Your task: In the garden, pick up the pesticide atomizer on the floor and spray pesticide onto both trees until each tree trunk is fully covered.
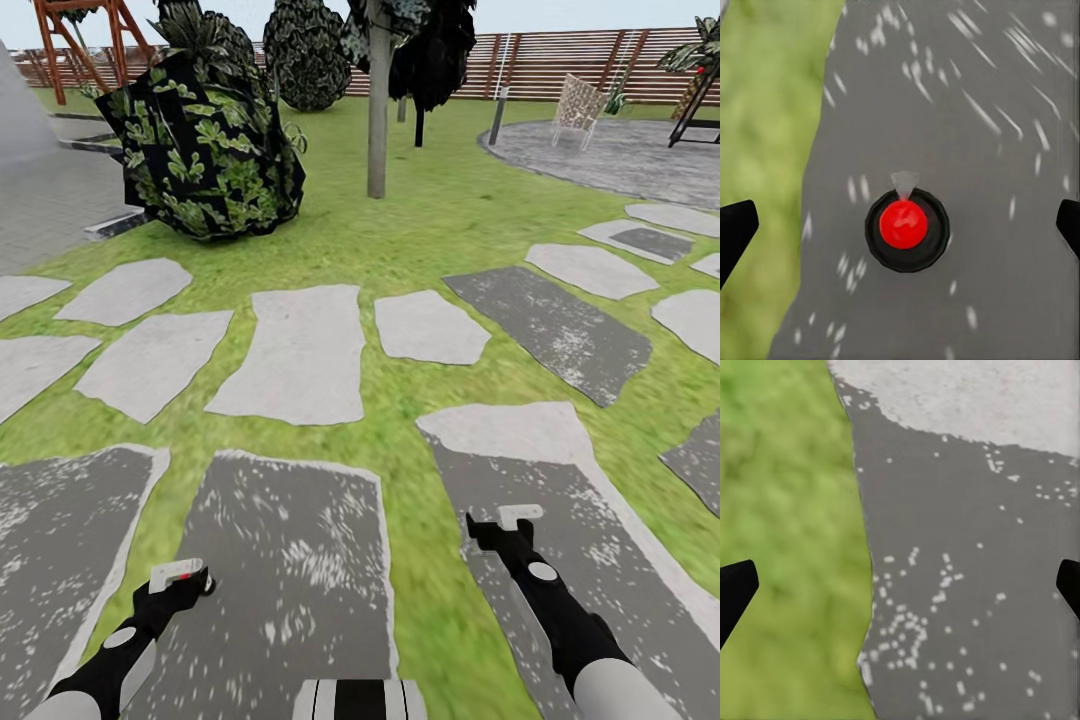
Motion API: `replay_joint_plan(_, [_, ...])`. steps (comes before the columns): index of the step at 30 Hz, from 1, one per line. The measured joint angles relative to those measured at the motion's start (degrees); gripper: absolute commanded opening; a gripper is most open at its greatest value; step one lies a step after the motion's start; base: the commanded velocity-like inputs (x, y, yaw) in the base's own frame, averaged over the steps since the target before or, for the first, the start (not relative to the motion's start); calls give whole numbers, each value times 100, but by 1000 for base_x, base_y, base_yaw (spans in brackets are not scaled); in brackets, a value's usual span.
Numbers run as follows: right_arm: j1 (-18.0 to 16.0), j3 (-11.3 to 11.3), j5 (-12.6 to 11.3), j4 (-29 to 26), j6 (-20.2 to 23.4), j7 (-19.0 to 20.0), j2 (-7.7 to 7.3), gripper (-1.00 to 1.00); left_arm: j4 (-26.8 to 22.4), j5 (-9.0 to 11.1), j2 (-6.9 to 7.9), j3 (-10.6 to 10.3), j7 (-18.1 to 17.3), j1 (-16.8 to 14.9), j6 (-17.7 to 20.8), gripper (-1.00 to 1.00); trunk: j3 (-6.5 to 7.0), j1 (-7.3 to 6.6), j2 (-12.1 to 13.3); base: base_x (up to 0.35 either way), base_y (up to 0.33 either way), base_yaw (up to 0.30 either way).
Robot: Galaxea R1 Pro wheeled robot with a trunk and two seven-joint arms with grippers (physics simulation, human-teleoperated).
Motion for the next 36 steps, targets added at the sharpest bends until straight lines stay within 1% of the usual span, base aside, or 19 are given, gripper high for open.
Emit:
replay_joint_plan(16, [0, -1, 0, -6, 0, 11, -3, 100, -37, 16, 0, 6, 0, 17, -16, 100, 0, 1, 0, 5, -2, 0])
replay_joint_plan(18, [0, -1, 0, -6, 0, 10, -3, 100, -23, 25, -3, 7, 4, 21, -168, 100, -46, 6, -2, 0, 0, 0])
replay_joint_plan(19, [0, -1, 0, -6, 0, 9, -3, 100, -9, 28, -7, 6, 7, 23, -317, 100, -71, 9, -4, 0, 0, 0])
replay_joint_plan(22, [0, -3, 0, -7, -1, 9, -3, 100, 10, 28, -9, 8, 6, 27, -609, 100, -156, 17, -8, 0, 0, 0])
replay_joint_plan(27, [0, -3, 0, -7, 0, 6, -3, 100, 18, 41, -6, 17, 6, 27, -707, 100, -308, 30, -14, 0, 0, 0])
replay_joint_plan(36, [0, -1, 0, -7, 0, 11, -3, 100, 19, 46, -7, 19, 8, 29, -725, 100, -588, 53, -27, 0, 0, 0])
